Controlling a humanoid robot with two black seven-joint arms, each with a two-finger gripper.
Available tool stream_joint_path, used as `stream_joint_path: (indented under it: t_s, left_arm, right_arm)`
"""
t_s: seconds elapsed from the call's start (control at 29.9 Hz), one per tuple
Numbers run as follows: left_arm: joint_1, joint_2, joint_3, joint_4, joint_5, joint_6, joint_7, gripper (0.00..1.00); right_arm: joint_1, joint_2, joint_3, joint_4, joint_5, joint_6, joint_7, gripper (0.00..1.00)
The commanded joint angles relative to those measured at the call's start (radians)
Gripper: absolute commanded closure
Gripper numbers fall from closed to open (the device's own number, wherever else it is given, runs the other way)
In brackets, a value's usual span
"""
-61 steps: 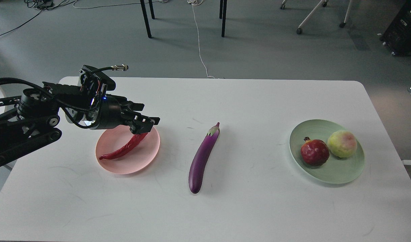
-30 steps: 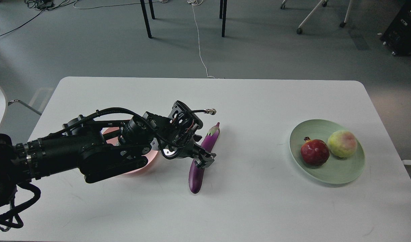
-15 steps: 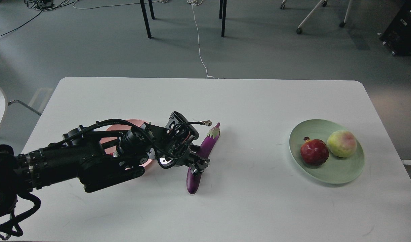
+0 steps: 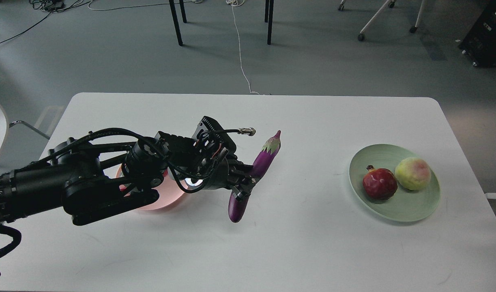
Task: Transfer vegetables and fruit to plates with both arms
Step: 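Carry the eggplant onto the pink plate and release it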
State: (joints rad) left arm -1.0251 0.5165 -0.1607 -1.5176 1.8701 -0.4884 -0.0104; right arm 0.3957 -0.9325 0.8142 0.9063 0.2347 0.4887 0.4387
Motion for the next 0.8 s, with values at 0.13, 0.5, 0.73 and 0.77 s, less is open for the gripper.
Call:
stream_joint_path:
  t_s: [0.13,0.5,0.73,0.77]
  left_arm:
    - [0.008,0.339,0.007,-0.088,0.000,0.000,-0.089,0.90]
    - [0.103,0.390,0.027,-0.075,0.011,0.000,-0.097,0.85]
    - [0.123,0.378,0.029,-0.041,0.011,0.000,-0.092,0.66]
    - [0.125,0.370,0.029,-0.030,0.011,0.000,-0.092,0.66]
  right_arm:
    - [0.000,0.000,0.002,0.000,0.000,0.000,0.000,0.01]
    - [0.002,-0.003,0.002,0.009,0.000,0.000,0.000,0.01]
    - [0.000,-0.019,0.003,0.008,0.000,0.000,0.000,0.01]
    - [0.000,-0.019,0.003,0.008,0.000,0.000,0.000,0.01]
